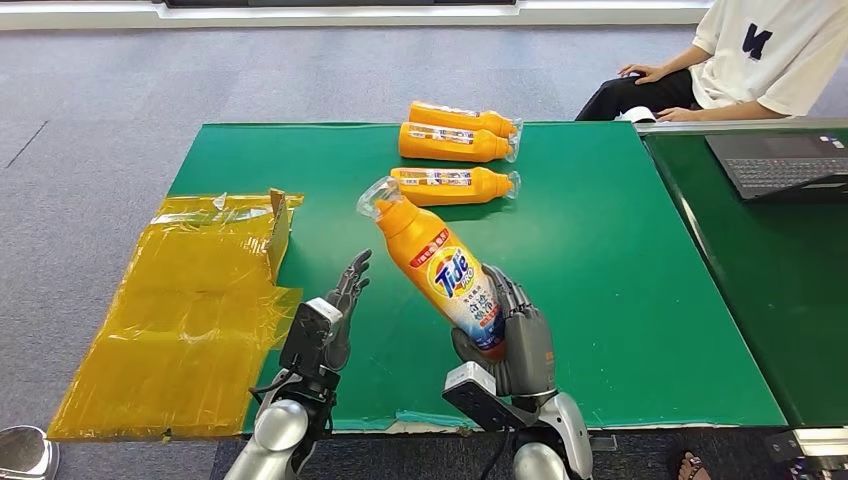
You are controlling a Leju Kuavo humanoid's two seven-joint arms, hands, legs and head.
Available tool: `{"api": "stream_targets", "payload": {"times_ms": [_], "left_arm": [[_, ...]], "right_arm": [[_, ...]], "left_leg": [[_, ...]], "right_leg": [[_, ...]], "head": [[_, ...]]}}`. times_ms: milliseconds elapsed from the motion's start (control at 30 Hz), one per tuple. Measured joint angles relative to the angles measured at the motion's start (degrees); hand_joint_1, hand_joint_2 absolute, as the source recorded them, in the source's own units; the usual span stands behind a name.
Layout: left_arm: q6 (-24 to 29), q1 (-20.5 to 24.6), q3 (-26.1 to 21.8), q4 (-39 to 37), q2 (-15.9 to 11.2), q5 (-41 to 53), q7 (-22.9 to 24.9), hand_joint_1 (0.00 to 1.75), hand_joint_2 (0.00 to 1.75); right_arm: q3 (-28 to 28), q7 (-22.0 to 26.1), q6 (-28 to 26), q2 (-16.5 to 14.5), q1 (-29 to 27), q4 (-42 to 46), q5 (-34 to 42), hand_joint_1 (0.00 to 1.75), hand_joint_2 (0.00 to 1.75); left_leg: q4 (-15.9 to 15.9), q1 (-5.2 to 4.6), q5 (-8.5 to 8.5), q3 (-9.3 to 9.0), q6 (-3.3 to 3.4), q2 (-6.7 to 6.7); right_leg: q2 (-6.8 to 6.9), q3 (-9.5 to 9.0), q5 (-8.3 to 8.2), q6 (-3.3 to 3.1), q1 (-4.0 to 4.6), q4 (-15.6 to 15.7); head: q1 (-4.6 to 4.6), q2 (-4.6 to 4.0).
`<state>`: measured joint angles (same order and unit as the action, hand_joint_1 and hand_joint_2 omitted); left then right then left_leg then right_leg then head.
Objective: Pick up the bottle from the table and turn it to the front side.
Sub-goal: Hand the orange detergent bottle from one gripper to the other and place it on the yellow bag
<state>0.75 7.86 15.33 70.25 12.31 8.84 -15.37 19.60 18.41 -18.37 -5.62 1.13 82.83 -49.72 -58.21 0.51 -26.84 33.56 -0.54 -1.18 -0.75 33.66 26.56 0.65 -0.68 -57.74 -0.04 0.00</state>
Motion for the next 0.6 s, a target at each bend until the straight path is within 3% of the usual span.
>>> {"api": "stream_targets", "payload": {"times_ms": [400,600], "left_arm": [[-0.1,0.0,-0.1,-0.2,0.1,0.0,-0.1,0.00,0.00],[-3.5,0.2,0.0,-0.8,0.5,-0.8,0.4,0.00,0.00]], "right_arm": [[-0.1,0.1,-0.1,-0.4,-0.2,0.6,-0.1,1.75,1.75],[-0.1,0.8,-2.2,-0.7,-0.2,0.6,-2.1,1.75,1.75]], "left_leg": [[0.0,0.00,0.00,0.00,0.00,0.00],[0.0,0.00,0.00,0.00,0.00,0.00]], "right_leg": [[0.00,0.01,0.00,0.00,0.01,0.0],[-0.01,0.01,0.00,0.00,0.00,0.0]], "head": [[0.00,0.00],[0.00,-0.01]]}}
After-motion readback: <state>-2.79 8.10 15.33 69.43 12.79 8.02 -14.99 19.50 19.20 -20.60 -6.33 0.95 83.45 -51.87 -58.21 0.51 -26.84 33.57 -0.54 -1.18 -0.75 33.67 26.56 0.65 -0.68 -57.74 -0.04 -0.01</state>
